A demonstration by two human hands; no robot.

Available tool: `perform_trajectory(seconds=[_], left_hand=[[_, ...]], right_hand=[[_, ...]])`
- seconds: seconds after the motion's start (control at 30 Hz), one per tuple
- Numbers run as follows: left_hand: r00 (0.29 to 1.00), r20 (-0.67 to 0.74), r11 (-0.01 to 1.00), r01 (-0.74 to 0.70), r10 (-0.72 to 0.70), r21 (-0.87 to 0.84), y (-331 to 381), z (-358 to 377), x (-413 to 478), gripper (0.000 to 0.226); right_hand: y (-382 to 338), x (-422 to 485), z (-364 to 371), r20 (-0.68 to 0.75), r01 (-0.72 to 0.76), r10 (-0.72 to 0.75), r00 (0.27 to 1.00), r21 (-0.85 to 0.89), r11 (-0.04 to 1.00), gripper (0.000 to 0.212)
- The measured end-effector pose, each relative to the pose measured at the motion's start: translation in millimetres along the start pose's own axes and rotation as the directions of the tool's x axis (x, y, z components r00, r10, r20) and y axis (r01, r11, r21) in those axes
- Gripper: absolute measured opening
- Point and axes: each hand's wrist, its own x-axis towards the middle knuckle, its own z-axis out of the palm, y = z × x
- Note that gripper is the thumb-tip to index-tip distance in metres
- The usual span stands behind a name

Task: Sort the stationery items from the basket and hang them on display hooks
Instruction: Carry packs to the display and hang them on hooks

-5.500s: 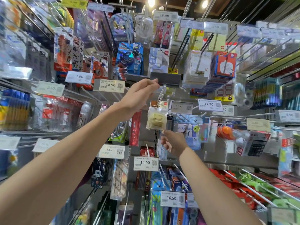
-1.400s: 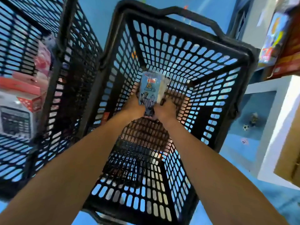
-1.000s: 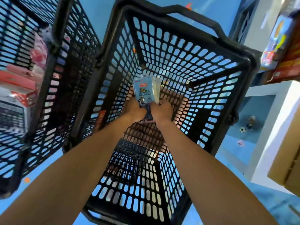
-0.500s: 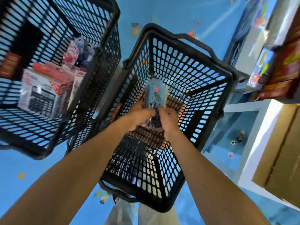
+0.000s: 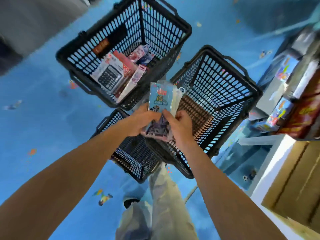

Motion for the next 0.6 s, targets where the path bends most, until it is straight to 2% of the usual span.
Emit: perform_trajectory(seconds=[0.13, 0.3, 0.4, 0.5, 0.6], left_hand=[[0.994, -0.088, 0.987, -0.076, 0.064, -0.139, -44.0, -44.3, -82.2, 0.045], [0.97, -0.234, 0.943, -0.138, 0.067, -0.304, -121.8, -99.6, -196.4, 0.044], [0.947, -0.31, 0.878, -0.215, 0.081, -0.428, -172.9, -127.1, -262.9, 0.038], [0.905, -0.421, 0.782, -0.306, 0.061, -0.544, -230.9, -152.6, -329.7, 0.049], [0.877, -0.474, 0.66, -0.401, 0.077, -0.635, -286.8, -172.2, -390.6, 0.058]], right_hand=[[0.4, -64.7, 47.6, 0.132, 0.085, -0.067, 0.989, -0.133, 0.988, 0.041], [14.2, -160.4, 113.9, 0.377, 0.157, -0.071, 0.923, -0.203, 0.966, 0.036], [26.7, -220.8, 158.0, 0.499, 0.19, -0.041, 0.865, -0.251, 0.949, 0.033], [42.6, -282.1, 205.2, 0.622, 0.263, -0.023, 0.783, -0.298, 0.917, 0.031], [61.7, -341.2, 251.3, 0.725, 0.361, 0.006, 0.689, -0.35, 0.864, 0.035]])
